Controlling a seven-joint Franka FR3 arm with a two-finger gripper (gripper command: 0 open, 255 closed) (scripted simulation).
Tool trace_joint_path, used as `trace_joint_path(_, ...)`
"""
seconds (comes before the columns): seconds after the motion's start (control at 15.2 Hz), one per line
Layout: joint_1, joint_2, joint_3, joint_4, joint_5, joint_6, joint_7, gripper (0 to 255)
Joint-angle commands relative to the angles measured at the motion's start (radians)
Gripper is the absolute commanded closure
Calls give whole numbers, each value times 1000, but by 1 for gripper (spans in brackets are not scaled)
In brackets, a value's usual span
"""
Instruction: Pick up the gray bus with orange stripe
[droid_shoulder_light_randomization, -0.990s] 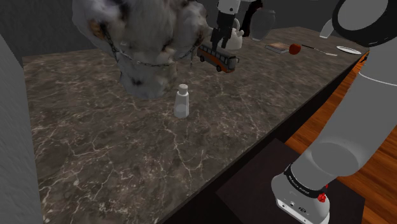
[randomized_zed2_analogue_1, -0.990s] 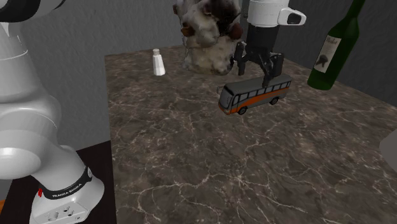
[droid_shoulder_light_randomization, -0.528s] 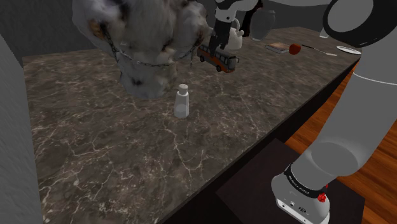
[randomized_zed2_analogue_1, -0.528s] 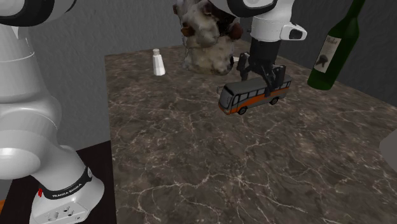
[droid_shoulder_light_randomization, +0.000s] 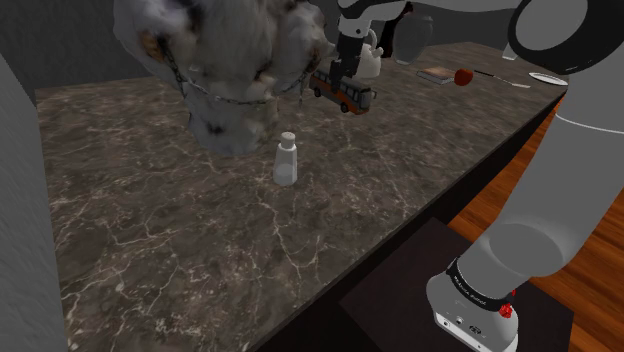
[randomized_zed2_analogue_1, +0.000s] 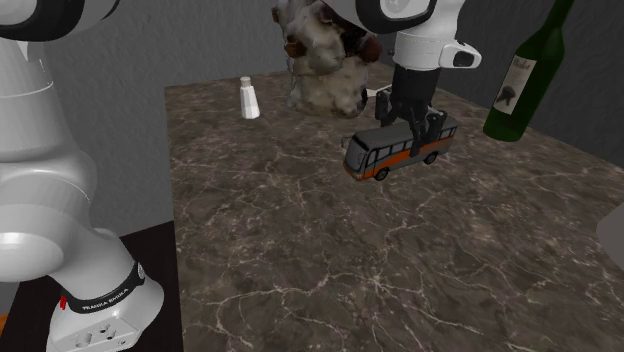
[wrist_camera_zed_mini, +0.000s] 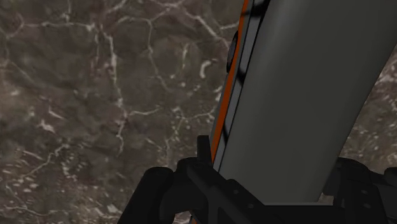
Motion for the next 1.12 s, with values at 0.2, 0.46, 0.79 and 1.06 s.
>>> trace_joint_path(0.2,0,1,0,-1,0,0,-1,255)
trace_joint_path(0.46,-1,-1,0,49,-1,-53,1,255)
trace_joint_path(0.79,-2,1,-1,119,-1,-121,3,255)
trace_joint_path(1.06,-3,7,-1,182,-1,-178,3,255)
